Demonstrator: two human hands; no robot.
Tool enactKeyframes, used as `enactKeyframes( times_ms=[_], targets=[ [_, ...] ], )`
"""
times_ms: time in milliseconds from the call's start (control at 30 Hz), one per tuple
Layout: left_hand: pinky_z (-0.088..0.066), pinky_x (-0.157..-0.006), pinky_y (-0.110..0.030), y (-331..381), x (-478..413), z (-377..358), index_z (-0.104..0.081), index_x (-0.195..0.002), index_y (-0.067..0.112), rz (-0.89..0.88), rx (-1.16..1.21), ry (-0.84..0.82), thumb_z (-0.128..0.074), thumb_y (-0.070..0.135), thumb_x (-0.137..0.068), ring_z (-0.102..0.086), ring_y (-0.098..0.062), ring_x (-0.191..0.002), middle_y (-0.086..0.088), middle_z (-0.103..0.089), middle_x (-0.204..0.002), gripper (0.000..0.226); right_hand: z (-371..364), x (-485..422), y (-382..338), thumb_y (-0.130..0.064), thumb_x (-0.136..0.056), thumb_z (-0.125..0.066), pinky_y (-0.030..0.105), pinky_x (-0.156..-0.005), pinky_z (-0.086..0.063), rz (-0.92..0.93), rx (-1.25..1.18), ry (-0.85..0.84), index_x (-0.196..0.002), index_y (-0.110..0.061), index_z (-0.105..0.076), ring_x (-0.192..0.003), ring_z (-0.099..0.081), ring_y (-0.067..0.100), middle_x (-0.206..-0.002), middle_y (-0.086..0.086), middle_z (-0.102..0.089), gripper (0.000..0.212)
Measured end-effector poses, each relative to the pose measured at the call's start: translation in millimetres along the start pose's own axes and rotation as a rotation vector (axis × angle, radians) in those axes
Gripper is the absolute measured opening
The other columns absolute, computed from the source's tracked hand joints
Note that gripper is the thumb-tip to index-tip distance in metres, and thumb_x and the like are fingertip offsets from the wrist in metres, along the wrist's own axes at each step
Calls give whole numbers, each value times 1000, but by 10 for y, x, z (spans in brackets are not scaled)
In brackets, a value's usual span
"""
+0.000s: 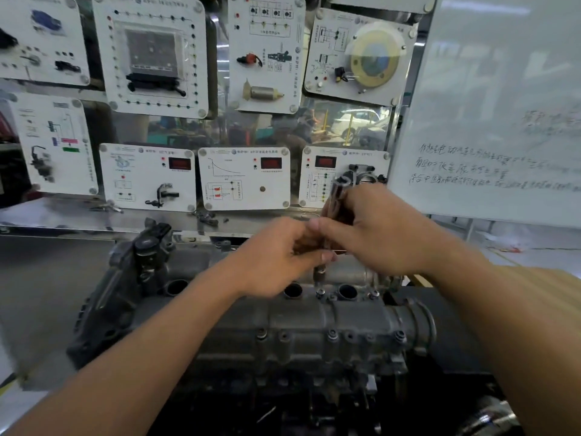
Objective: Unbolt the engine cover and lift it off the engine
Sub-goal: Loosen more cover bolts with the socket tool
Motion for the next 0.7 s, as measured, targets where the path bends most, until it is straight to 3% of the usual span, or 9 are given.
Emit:
enactKeyframes(
  times_ms=[100,300,500,600,700],
  targets=[
    [-58,-88,-30,26,8,202,-74,-108,13,-13,65,88,-68,15,-92,-73,-6,-92,2,-78,-99,17,91,-98,-122,-35,-96,-60,12,-48,-36,71,62,87,-66,-20,-52,-50,-51,1,-53,-8,-51,35],
    [-59,-86,-41,-174,184,301,-74,-103,17,31,26,111,-70,18,-90,-74,-9,-88,4,-78,-94,13,-157,-185,-261,-31,-97,-60,28,-64,-47,123,7,58,-91,-11,-65,-70,-59,11,-77,-1,-65,22],
    [-59,-88,-44,-309,314,425,-74,-105,15,73,78,139,-70,12,-90,-74,-14,-92,1,-78,-96,16,-293,-267,-382,-29,-98,-57,41,-80,-51,173,-58,51,-106,-6,-65,-89,-65,21,-96,6,-70,26],
    [-59,-86,-47,-331,340,433,-73,-106,12,74,71,156,-69,12,-91,-74,-17,-92,-2,-77,-95,15,-336,-309,-394,-27,-98,-56,43,-81,-51,173,-71,36,-105,-4,-65,-91,-65,23,-96,8,-71,25],
    [-59,-85,-48,-379,361,440,-73,-105,13,84,60,161,-70,12,-91,-74,-19,-89,-3,-77,-93,14,-385,-320,-361,-29,-97,-58,41,-71,-51,146,-68,51,-92,-7,-64,-75,-61,18,-80,4,-67,23]
  ],
)
Point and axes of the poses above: each hand's wrist, its own x-axis away from the middle knuckle, its own z-axis out of the back of the hand, y = z × x, the point moved 6 cm from there along -x, towards the middle knuckle
